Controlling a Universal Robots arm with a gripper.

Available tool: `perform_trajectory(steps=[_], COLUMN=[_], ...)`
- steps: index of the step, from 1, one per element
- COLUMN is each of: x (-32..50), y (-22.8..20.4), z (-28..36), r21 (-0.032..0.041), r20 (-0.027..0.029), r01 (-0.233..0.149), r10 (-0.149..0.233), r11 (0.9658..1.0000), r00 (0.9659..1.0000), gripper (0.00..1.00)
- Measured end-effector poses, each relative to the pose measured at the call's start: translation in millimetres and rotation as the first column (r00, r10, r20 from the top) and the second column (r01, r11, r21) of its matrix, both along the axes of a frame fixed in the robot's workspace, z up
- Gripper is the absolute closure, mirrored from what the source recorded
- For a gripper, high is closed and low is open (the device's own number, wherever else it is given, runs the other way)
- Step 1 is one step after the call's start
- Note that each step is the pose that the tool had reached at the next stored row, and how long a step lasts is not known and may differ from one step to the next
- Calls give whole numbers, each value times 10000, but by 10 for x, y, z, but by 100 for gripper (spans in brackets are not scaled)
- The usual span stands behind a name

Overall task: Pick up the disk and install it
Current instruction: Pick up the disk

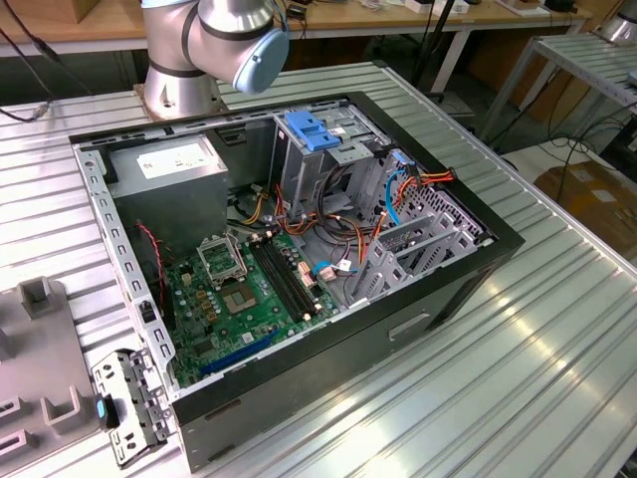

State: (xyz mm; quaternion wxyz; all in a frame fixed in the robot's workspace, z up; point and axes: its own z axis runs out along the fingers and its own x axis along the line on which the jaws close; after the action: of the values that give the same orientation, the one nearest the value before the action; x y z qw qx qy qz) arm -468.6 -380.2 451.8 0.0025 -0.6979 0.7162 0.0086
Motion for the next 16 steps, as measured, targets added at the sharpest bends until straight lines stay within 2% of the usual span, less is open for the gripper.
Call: perform_trajectory(steps=[3, 5, 12, 16], x=[3, 4, 5, 37], y=[0, 0, 0, 0], z=[274, 325, 338, 339], r21=[0, 0, 0, 0], r20=[0, -1, 0, -1], r01=[0, 0, 0, 0], r10=[0, 0, 0, 0], r11=[10000, 10000, 10000, 10000], r00=[10000, 10000, 10000, 10000], gripper=[63, 63, 63, 63])
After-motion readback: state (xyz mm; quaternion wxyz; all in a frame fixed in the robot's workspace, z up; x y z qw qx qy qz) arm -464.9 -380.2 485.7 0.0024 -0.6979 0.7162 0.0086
